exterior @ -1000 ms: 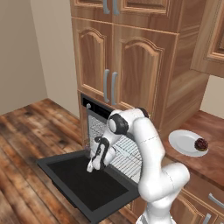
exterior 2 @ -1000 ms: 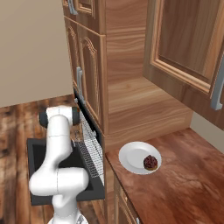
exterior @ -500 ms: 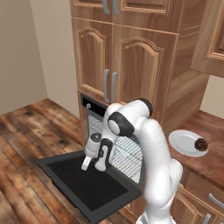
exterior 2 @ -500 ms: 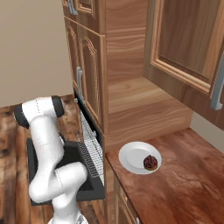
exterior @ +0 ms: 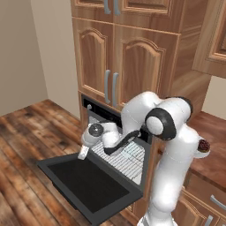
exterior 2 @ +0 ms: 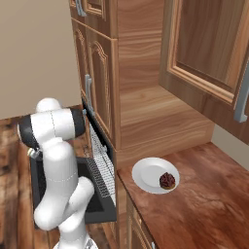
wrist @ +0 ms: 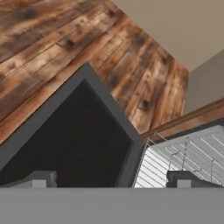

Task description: Take the baked cake out of the oven and place it on the plate for cooling. Then close the oven door.

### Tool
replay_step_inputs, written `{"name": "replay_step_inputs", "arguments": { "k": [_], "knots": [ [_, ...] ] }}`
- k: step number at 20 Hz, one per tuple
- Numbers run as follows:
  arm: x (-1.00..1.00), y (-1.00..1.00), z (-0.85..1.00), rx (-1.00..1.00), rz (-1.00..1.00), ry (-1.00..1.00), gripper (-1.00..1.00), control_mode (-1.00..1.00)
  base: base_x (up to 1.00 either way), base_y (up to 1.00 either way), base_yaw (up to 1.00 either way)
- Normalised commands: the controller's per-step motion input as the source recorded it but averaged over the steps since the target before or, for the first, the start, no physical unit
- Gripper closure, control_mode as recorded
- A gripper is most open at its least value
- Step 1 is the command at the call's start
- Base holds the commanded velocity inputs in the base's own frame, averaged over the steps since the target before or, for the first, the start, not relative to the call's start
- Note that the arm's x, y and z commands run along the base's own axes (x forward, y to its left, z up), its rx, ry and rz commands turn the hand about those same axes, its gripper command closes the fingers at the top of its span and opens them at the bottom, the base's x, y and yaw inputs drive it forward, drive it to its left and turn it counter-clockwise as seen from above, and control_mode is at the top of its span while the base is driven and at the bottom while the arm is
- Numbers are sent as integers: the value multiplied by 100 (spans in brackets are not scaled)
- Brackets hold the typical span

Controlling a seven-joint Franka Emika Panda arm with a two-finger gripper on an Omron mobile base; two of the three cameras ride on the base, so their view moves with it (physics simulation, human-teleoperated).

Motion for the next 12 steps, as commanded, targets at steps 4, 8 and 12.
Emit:
{"name": "replay_step_inputs", "arguments": {
  "k": [4, 8, 12],
  "knots": [
    [-100, 37, 65, -1, -2, -34, -100, -100, 0, 0, 0],
    [-100, 42, 32, -7, -6, -32, -100, -100, 0, 0, 0],
    [-90, 42, 24, -8, -10, -29, -100, -100, 0, 0, 0]
  ]
}}
